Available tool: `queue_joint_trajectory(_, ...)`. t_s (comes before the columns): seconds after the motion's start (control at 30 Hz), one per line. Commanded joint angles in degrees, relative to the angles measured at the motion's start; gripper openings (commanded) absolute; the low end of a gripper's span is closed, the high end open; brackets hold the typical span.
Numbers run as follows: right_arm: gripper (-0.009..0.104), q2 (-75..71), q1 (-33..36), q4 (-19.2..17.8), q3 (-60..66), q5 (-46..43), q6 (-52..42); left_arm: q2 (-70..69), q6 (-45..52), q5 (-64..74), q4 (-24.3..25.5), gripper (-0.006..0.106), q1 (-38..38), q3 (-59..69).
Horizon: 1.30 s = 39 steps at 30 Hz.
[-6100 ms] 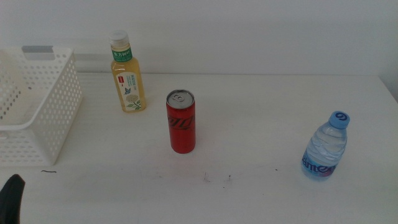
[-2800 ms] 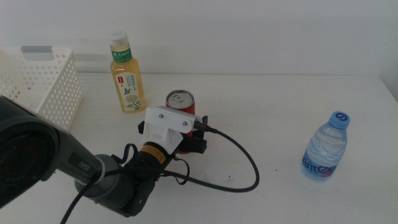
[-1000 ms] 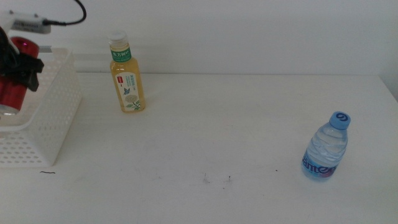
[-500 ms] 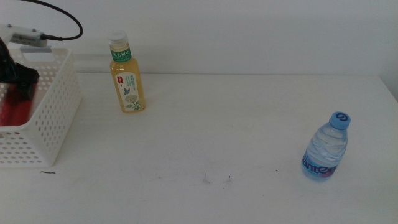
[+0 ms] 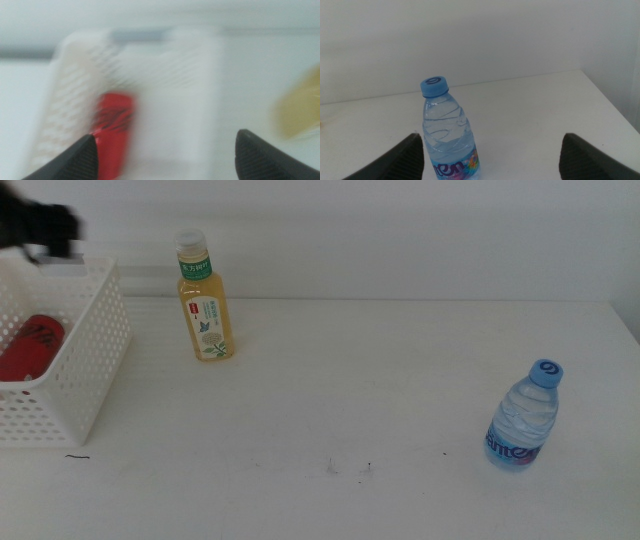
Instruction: Use arms to grab the bottles and put them into the dustbin to the left of the table.
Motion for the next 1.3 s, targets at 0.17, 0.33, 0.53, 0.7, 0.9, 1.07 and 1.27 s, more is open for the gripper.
queue_joint_trajectory(0.17,0.090,-0.25,-0.57,-0.43,0.21,-0.20,-0.36,-15.01,-53.04,-38.78,43.16,0.094,-14.52,35.20)
queue_joint_trajectory(0.33,0.090,-0.25,-0.57,-0.43,0.21,-0.20,-0.36,-12.05,-71.99,-50.33,62.76,0.094,-14.63,45.51)
queue_joint_trajectory(0.53,0.090,-0.25,-0.57,-0.43,0.21,-0.20,-0.36,-5.06,-66.24,-55.21,55.86,0.094,-14.63,46.04)
queue_joint_trajectory(0.7,0.090,-0.25,-0.57,-0.43,0.21,-0.20,-0.36,-4.94,-59.26,-57.63,46.51,0.094,-14.63,46.04)
queue_joint_trajectory(0.9,0.090,-0.25,-0.57,-0.43,0.21,-0.20,-0.36,-5.63,-59.13,-58.95,44.72,0.094,-14.63,46.04)
queue_joint_trajectory(1.07,0.090,-0.25,-0.57,-0.43,0.21,-0.20,-0.36,-6.25,-58.74,-59.76,44.22,0.094,-14.63,46.04)
queue_joint_trajectory(1.27,0.090,-0.25,-0.57,-0.43,0.21,-0.20,-0.36,-6.25,-53.48,-61.02,32.10,0.094,-14.63,46.27)
